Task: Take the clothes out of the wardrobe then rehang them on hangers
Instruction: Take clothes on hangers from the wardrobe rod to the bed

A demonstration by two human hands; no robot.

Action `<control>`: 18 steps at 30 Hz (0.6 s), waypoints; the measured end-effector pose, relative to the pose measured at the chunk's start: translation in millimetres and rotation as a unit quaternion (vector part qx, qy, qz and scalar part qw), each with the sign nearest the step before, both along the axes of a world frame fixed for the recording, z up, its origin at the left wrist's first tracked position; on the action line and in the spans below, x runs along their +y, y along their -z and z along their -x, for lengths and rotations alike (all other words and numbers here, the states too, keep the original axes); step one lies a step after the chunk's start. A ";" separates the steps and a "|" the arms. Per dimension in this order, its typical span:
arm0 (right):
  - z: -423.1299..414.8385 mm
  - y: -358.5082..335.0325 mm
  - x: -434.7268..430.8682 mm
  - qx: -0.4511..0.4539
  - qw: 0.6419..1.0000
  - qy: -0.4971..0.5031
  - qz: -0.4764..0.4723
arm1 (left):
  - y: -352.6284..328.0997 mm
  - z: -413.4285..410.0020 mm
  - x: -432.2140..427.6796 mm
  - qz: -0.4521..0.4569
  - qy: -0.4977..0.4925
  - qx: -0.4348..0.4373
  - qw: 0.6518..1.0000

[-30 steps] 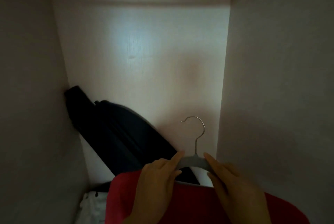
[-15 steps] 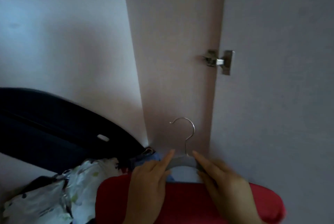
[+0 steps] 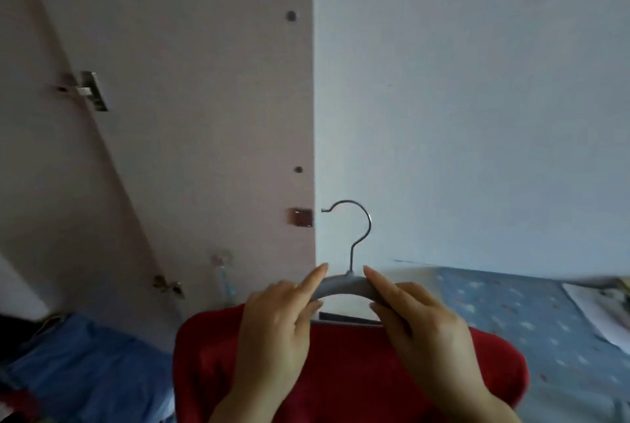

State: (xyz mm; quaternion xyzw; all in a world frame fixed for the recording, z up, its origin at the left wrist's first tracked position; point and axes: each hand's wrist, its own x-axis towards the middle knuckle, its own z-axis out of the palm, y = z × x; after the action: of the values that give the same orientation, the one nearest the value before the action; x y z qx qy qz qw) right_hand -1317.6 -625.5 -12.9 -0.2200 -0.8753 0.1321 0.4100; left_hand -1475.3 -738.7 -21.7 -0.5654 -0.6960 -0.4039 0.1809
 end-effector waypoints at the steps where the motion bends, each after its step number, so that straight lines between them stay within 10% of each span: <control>1: -27.8 -1.2 8.7 0.000 1.000 0.028 0.003 | -1.0 -21.6 16.8 0.000 0.027 0.005 1.000; 10: -323.3 -7.8 57.4 -0.003 0.956 0.292 0.039 | -8.0 -285.5 160.3 -0.003 0.273 0.001 0.962; 18: -537.9 -14.2 13.8 -0.001 0.840 0.542 0.029 | -25.4 -526.5 210.0 -0.003 0.510 -0.034 0.859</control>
State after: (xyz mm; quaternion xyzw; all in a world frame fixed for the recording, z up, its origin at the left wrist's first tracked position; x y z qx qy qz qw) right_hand -779.6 -611.6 1.4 -0.6708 -0.6131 -0.0863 0.4084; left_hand -948.8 -528.8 3.7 -0.8269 -0.3143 -0.4607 -0.0724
